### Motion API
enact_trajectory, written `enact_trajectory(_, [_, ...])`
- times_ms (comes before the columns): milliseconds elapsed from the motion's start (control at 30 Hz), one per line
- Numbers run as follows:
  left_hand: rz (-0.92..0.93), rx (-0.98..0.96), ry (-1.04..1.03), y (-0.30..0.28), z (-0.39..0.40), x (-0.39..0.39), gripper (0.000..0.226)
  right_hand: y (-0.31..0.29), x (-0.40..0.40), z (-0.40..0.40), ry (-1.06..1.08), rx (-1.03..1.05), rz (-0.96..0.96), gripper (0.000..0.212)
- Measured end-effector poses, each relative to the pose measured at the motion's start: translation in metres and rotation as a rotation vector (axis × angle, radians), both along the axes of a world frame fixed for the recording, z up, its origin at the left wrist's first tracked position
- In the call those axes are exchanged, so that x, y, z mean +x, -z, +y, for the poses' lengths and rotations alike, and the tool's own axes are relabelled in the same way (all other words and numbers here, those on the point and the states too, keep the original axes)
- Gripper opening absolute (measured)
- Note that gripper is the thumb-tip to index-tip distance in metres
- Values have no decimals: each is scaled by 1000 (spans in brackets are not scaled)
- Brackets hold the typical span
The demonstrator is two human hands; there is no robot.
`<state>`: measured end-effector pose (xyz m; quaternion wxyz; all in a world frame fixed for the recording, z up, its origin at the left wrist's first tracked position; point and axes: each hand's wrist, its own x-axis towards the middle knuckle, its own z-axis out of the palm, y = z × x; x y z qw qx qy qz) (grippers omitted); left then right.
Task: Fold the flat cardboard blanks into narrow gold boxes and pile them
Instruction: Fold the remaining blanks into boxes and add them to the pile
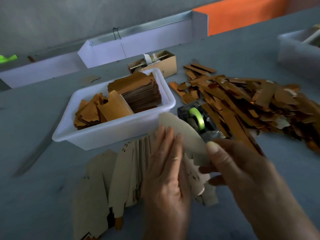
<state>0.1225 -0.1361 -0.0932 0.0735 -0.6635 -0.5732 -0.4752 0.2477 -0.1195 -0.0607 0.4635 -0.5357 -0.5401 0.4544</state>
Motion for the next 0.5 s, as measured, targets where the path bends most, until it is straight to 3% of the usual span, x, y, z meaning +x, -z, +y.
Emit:
enact_trajectory(100, [-11,65,60,-2,-7,3,33,4,-10,3,-30,-87,104,56])
enact_trajectory(233, [-110,81,73,-3,-15,9,51,8,-7,9,-60,-243,496,43])
enact_trajectory(300, [-498,-27,87,-8,-14,9,63,10,-4,9,-45,-244,490,39])
enact_trajectory(400, [-1131,-267,164,-20,-2,1,51,14,-2,8,-58,-229,430,30])
enact_trajectory(433, [-1216,-347,160,-24,2,-2,47,15,-2,6,-71,-229,413,26])
enact_trajectory(500, [-1190,-481,166,-29,7,-6,53,17,-1,4,-111,-234,389,21])
